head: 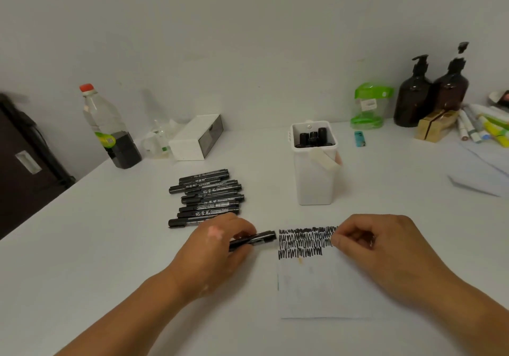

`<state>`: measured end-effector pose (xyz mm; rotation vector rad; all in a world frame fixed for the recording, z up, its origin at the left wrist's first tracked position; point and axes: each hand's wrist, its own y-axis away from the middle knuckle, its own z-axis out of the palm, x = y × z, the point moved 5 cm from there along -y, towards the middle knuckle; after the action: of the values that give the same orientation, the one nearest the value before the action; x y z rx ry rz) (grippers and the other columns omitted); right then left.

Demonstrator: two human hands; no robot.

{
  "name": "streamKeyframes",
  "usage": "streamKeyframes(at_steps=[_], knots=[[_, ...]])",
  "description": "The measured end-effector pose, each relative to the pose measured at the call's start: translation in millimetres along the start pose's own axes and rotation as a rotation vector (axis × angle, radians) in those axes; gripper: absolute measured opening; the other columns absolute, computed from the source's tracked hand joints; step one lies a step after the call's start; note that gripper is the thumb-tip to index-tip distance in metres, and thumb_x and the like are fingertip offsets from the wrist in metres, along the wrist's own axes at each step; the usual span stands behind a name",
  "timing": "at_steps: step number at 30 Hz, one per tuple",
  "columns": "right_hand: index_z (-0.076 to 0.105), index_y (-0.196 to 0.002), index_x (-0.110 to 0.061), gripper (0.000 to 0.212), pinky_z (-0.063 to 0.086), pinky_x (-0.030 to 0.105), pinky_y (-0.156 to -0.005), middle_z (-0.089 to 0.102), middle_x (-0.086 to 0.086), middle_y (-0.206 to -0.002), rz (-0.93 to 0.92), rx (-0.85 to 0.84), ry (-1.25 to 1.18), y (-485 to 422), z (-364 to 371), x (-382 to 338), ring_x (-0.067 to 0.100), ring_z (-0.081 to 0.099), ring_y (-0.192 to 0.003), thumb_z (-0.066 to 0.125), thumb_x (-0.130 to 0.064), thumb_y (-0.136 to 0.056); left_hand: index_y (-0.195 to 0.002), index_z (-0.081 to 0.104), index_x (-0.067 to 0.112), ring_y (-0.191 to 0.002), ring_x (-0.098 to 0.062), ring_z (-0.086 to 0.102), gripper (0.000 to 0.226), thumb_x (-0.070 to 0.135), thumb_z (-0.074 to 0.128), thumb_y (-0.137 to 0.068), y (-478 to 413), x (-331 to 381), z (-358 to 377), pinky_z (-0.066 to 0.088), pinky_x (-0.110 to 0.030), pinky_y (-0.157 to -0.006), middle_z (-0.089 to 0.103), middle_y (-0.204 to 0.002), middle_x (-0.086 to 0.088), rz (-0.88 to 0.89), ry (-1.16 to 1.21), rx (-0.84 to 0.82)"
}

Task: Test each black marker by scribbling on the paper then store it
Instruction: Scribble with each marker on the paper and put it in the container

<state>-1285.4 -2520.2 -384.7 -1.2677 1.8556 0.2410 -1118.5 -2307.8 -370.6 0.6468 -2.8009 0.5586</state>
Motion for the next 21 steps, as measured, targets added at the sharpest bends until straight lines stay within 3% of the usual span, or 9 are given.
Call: streamKeyframes(at_steps=[2, 5, 9, 12, 15, 18, 21], knots=[[0.075, -0.077, -0.041, 0.005, 0.044, 0.013, -0.059, 0.070, -0.019, -0.069, 0.005, -0.017, -0.036, 0, 1, -1, 0.008, 0.058, -0.060, 0.075, -0.045, -0.079, -0.106, 0.069, 0.029, -0.083, -0.002, 0.059, 0.017, 0.028, 0.070, -0.088, -10, 26, 4, 0.047, -0.019, -0.077, 0.064, -0.094, 0.016, 0.073, 0.056, -0.003], [0.073, -0.093, -0.044, 0.020, 0.048, 0.019, -0.065, 0.073, -0.020, -0.081, 0.006, -0.063, -0.094, 0, 3, -2, 0.011, 0.061, -0.067, 0.070, -0.056, -0.078, -0.105, 0.069, 0.030, -0.082, -0.002, 0.059, 0.017, 0.030, 0.070, -0.087, -25, 59, 10, 0.045, -0.014, -0.075, 0.064, -0.093, 0.016, 0.162, 0.126, -0.004], [0.075, -0.094, -0.041, 0.012, 0.051, 0.022, -0.071, 0.075, -0.012, -0.083, 0.039, -0.059, -0.167, -3, 2, 3, 0.010, 0.068, -0.078, 0.077, -0.043, -0.082, -0.104, 0.070, 0.027, -0.080, -0.002, 0.058, 0.019, 0.030, 0.072, -0.085, -42, 82, 18, 0.045, -0.012, -0.073, 0.064, -0.092, 0.015, 0.237, 0.163, 0.020], [0.076, -0.091, -0.041, 0.015, 0.049, 0.014, -0.070, 0.076, -0.012, -0.081, 0.083, 0.007, -0.225, -6, -7, 9, 0.008, 0.068, -0.078, 0.081, -0.031, -0.082, -0.116, 0.065, 0.028, -0.087, 0.002, 0.057, 0.032, 0.038, 0.071, -0.086, -47, 73, 26, 0.047, -0.012, -0.079, 0.065, -0.099, 0.016, 0.185, 0.192, 0.032], [0.075, -0.091, -0.043, 0.021, 0.051, 0.017, -0.071, 0.074, -0.010, -0.079, 0.103, 0.059, -0.232, -8, -12, 12, 0.011, 0.066, -0.075, 0.083, -0.027, -0.080, -0.125, 0.059, 0.030, -0.096, 0.004, 0.057, 0.036, 0.042, 0.063, -0.092, -46, 59, 37, 0.043, -0.009, -0.086, 0.065, -0.109, 0.018, 0.129, 0.212, -0.016], [0.075, -0.091, -0.042, 0.023, 0.050, 0.014, -0.069, 0.074, -0.011, -0.080, 0.106, 0.059, -0.255, -7, -10, 10, 0.005, 0.063, -0.071, 0.084, -0.024, -0.080, -0.126, 0.058, 0.030, -0.092, 0.003, 0.053, 0.030, 0.040, 0.054, -0.098, -44, 55, 45, 0.037, -0.004, -0.080, 0.064, -0.107, 0.018, 0.128, 0.196, -0.056], [0.075, -0.090, -0.038, 0.020, 0.048, 0.010, -0.062, 0.075, -0.007, -0.081, 0.131, 0.042, -0.391, -6, -5, 3, 0.004, 0.063, -0.066, 0.085, -0.025, -0.079, -0.112, 0.060, 0.027, -0.081, -0.005, 0.052, 0.022, 0.039, 0.044, -0.102, -41, 58, 48, 0.037, -0.011, -0.069, 0.061, -0.090, 0.015, 0.141, 0.230, -0.080]])
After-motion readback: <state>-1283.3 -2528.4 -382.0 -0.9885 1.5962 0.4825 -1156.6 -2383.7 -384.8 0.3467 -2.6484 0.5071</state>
